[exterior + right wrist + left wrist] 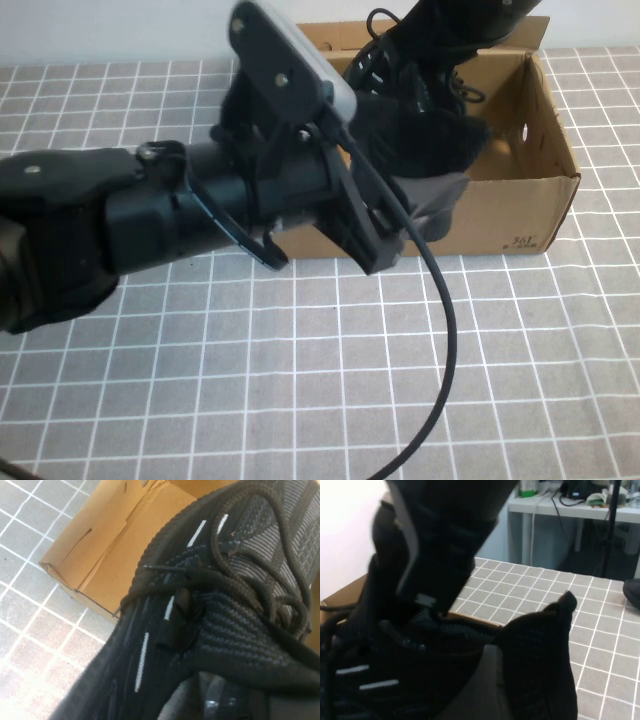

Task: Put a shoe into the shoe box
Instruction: Hand over the shoe

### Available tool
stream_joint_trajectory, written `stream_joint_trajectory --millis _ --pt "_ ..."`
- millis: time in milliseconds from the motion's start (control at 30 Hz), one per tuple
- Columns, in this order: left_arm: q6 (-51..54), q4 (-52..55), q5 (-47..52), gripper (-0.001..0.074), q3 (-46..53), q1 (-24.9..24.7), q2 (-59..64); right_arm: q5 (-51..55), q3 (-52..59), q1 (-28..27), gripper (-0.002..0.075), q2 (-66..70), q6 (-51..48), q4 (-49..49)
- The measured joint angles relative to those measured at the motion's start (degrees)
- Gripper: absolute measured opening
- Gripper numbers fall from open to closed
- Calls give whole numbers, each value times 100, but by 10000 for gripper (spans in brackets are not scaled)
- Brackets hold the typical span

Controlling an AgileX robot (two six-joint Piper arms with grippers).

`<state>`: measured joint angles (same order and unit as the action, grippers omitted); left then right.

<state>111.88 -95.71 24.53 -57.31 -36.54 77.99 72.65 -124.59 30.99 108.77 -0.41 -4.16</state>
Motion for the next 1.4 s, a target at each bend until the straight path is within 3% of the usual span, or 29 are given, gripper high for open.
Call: stream_joint_trajectory --millis 333,667,1400 --pt "314 -142 324 669 -154 -51 282 -48 0 -12 2 0 41 32" --pt "374 -242 -1432 670 -530 -340 592 -578 0 -12 2 0 833 43" --pt "840 -376 -3065 670 -1188 -386 1335 -462 -9 -47 2 1 1164 71"
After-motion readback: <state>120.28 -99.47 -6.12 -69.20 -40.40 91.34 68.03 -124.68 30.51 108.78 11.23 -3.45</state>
